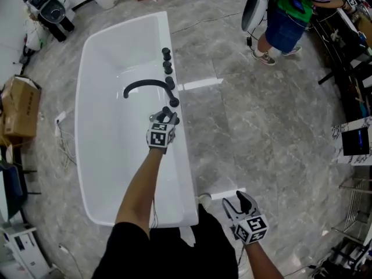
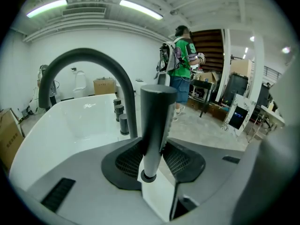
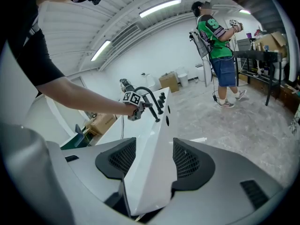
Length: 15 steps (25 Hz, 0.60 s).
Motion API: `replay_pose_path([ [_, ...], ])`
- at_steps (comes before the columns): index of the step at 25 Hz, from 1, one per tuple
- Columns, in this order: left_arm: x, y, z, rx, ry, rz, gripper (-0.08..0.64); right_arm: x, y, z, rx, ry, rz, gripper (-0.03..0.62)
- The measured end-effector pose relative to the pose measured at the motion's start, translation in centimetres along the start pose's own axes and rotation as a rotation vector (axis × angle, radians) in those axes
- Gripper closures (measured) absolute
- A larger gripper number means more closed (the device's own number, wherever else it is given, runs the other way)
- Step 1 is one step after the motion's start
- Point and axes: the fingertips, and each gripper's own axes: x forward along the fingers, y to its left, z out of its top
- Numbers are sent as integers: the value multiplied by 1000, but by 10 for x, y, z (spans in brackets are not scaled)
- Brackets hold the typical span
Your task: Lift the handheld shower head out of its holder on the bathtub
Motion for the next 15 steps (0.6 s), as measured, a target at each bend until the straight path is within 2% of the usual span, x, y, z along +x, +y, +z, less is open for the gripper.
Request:
replay_pose_path([
  [7, -47, 8, 43, 4, -17, 4, 437, -12, 26, 38, 0, -57, -2, 362],
  [11, -77, 11, 69, -30, -48, 20, 437, -22, 50, 53, -2, -82, 4, 362],
  [15, -96, 6, 98, 26, -65, 13, 437, -29, 68, 59, -30, -90, 9, 362],
])
